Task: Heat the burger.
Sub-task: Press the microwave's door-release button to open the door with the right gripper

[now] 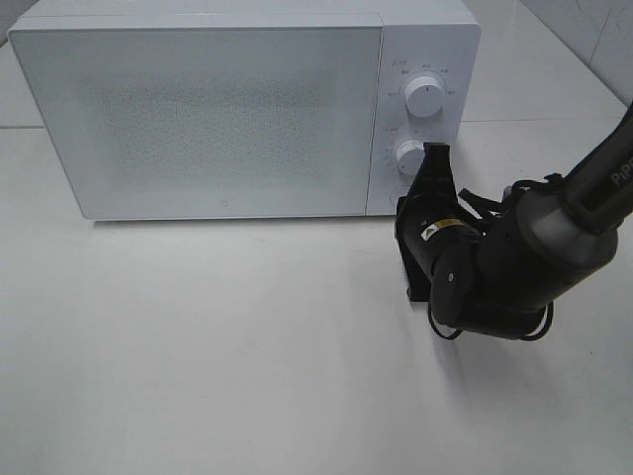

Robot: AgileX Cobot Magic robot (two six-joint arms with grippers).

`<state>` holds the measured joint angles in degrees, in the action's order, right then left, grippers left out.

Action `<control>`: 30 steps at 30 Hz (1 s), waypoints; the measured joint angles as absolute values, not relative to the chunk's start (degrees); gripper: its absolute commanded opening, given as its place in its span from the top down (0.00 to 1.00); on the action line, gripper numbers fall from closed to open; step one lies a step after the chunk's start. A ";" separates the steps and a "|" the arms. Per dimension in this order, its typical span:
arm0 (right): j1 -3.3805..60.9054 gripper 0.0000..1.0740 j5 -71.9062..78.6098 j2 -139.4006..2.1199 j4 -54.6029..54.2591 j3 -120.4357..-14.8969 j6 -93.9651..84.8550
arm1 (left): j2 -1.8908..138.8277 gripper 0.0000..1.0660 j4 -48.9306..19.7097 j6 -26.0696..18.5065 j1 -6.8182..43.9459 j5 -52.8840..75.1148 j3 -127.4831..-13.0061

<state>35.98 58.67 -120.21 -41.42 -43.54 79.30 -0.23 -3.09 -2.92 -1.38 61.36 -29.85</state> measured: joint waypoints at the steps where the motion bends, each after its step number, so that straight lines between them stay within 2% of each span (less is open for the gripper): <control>1: 35.64 1.00 58.61 -120.84 -41.25 -44.18 79.30 | -0.23 0.06 -3.09 -2.92 -1.38 61.36 -29.85; 30: 32.72 1.00 54.43 -123.53 -42.06 -50.19 76.66 | -0.23 0.06 -3.09 -2.92 -1.38 61.36 -29.85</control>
